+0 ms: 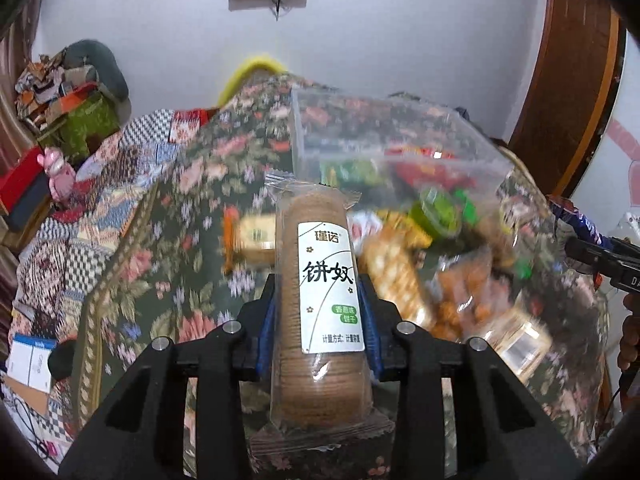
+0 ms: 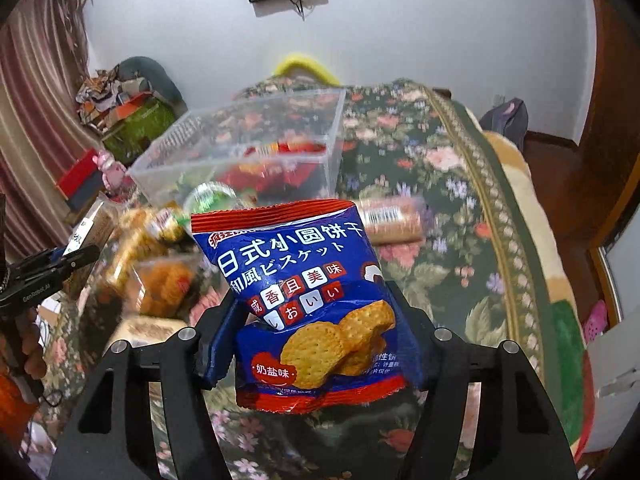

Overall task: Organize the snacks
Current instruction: 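Grasp the cookie roll with the left tool while the right tool grasps the blue biscuit bag, then place the cookie roll in the box with the left tool while the right drops the blue bag in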

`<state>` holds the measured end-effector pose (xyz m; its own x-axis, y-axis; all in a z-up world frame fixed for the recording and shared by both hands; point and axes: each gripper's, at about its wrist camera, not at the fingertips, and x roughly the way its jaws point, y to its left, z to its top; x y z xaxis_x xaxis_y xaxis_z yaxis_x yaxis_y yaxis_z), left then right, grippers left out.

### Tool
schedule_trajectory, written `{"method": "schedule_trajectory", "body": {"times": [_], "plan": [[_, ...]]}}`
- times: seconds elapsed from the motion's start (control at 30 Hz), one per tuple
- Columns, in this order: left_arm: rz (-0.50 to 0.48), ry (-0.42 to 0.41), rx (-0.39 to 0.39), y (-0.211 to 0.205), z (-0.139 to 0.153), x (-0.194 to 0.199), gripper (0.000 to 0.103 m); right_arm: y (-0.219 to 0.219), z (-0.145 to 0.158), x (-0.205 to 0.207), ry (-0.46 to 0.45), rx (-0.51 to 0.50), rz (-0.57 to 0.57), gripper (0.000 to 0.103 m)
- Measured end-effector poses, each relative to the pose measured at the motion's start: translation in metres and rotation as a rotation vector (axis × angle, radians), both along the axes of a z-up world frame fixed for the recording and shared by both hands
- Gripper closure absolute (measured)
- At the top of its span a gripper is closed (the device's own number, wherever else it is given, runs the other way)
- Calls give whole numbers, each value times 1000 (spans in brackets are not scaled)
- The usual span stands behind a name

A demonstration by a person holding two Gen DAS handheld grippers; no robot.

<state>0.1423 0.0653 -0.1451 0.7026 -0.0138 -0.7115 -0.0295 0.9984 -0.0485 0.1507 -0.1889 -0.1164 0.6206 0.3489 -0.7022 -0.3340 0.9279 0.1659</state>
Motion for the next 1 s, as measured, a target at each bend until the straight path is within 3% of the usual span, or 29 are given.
{"method": "schedule_trajectory", "body": {"times": [0.47, 1.0], "plan": [[-39, -100, -4, -17, 45, 52, 67, 35, 38, 43, -112, 4, 45, 40], [-31, -79, -28, -17, 43, 133, 67, 109, 37, 107, -88, -18, 87, 40]]}}
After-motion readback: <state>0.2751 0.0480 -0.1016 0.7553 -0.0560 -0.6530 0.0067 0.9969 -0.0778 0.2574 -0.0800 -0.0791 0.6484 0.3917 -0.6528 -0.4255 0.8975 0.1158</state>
